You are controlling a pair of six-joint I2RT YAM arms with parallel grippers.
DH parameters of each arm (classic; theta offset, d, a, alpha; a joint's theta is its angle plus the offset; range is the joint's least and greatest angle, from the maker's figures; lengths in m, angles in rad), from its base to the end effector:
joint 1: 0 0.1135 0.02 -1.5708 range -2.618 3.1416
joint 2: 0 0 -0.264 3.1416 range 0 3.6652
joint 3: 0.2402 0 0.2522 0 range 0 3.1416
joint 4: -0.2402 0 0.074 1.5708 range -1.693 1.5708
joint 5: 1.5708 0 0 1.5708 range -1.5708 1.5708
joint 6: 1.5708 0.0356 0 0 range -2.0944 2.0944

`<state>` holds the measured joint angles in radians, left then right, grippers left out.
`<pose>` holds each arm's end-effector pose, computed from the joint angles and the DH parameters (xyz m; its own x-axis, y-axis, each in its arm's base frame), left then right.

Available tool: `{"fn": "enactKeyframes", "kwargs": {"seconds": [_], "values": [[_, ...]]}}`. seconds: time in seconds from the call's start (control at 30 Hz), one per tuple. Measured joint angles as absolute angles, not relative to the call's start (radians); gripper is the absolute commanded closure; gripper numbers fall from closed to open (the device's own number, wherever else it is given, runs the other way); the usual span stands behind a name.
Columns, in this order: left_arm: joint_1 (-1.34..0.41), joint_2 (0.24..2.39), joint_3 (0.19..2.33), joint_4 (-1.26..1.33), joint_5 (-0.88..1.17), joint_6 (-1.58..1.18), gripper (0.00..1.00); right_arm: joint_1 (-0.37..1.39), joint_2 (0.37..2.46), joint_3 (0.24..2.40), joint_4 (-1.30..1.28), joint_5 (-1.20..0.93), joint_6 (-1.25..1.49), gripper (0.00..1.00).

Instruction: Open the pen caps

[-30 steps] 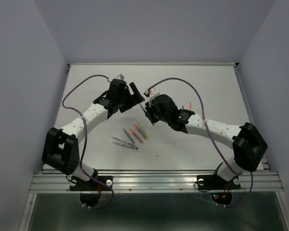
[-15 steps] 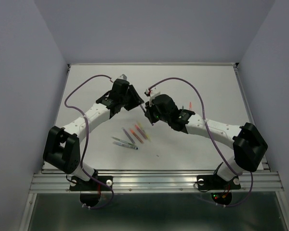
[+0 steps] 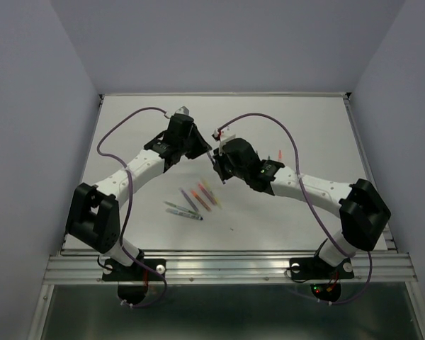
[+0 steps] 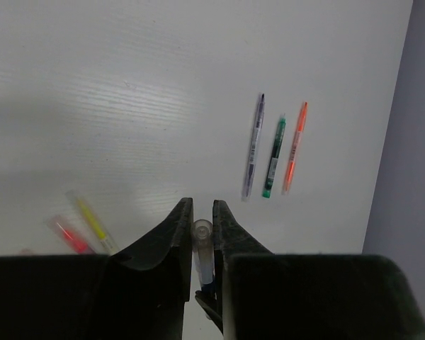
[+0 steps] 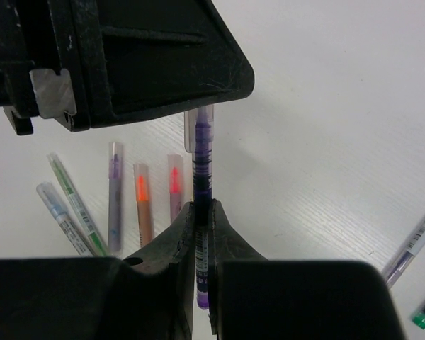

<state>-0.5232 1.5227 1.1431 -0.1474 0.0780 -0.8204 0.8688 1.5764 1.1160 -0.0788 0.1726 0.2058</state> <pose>0.3033 -0.1781 0.2871 -0.7041 -0.4357 -0.5607 0.0608 0.7498 -0.6589 0.2379 0.2718 0.2664 -0.4588 -0.2308 -0.8580 -0.5754 0.8130 0.0890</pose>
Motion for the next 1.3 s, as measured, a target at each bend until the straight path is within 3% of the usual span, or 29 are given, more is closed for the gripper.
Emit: {"fn": "enactKeyframes", "kwargs": {"seconds": [0.17, 0.27, 0.47, 0.6, 0.83, 1.03, 1.3], "values": [[-0.525, 1.531, 1.154, -0.150, 0.071, -0.818, 1.00, 0.869, 1.581, 1.124, -0.084, 0.186, 0.206, 0.92], [-0.529, 1.531, 1.156, -0.149, 0.062, -0.813, 1.00, 0.869, 1.586, 1.134, -0.091, 0.191, 0.205, 0.77], [-0.549, 1.531, 1.157, -0.146, 0.052, -0.807, 1.00, 0.869, 1.614, 1.155, -0.096, 0.203, 0.202, 0.76], [-0.556, 1.530, 1.157, -0.146, 0.048, -0.804, 1.00, 0.869, 1.623, 1.157, -0.096, 0.209, 0.197, 0.99], [-0.551, 1.531, 1.185, -0.165, 0.006, -0.793, 1.00, 0.868, 1.623, 1.158, -0.077, 0.178, 0.194, 0.99], [-0.480, 1.591, 1.346, -0.253, 0.036, -0.775, 1.00, 0.845, 1.574, 1.088, 0.036, 0.121, 0.212, 0.99], [-0.176, 1.632, 1.502, -0.152, -0.081, -0.756, 1.00, 0.866, 1.431, 0.810, -0.080, 0.014, 0.295, 0.99]]}}
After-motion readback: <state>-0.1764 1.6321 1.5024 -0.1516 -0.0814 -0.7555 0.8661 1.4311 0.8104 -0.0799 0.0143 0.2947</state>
